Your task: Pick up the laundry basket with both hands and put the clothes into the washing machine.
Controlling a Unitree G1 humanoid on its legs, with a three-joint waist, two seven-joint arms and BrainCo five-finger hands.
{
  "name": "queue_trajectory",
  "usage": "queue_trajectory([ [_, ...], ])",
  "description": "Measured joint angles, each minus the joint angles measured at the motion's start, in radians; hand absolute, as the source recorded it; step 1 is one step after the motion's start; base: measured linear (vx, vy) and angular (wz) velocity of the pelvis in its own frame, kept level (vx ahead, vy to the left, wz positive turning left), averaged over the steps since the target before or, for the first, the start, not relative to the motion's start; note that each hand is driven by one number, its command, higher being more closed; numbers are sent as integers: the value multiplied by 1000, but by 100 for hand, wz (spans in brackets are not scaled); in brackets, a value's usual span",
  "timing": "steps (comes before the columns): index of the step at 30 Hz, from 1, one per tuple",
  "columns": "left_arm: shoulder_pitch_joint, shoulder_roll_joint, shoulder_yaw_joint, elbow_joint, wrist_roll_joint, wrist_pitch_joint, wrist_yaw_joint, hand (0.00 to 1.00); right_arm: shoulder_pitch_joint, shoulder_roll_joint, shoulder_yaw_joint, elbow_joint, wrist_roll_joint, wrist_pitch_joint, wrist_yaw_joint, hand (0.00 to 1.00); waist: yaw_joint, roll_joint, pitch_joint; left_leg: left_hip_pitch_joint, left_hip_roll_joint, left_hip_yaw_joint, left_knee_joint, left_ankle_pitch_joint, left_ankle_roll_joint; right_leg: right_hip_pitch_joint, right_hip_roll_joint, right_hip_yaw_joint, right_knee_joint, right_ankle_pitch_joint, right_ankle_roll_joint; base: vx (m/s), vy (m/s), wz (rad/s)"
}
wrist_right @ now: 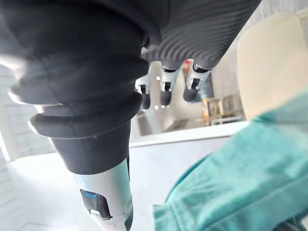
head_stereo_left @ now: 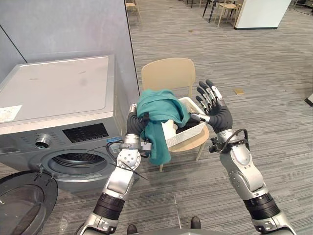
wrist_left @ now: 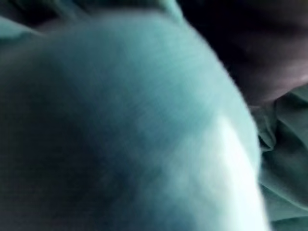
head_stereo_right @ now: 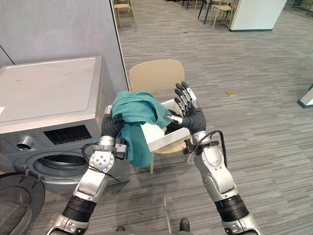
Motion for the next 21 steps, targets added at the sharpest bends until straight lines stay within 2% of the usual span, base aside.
queue_trajectory([
  [8,13,-9,75,-1,-23,-7,16,100,7,32,-45,0,-2,0,-2,0,-3,0,-1,2,0,-13,-2,0,0,10,-1,-12,1,-4,-2,-3,-1,4],
  [14,48,-24,136,-22,-58,-11,32,100,67,96,-126,0,-13,-1,-31,0,-4,1,-1,5,0,-18,1,0,0,16,-1,-18,1,-5,0,5,0,2],
  [21,217,-103,289,-159,-81,-22,50,100,190,195,-311,-2,-100,-3,-135,0,-8,10,-7,-7,0,-35,1,0,0,18,-2,-34,-2,-11,-4,-5,-1,7],
])
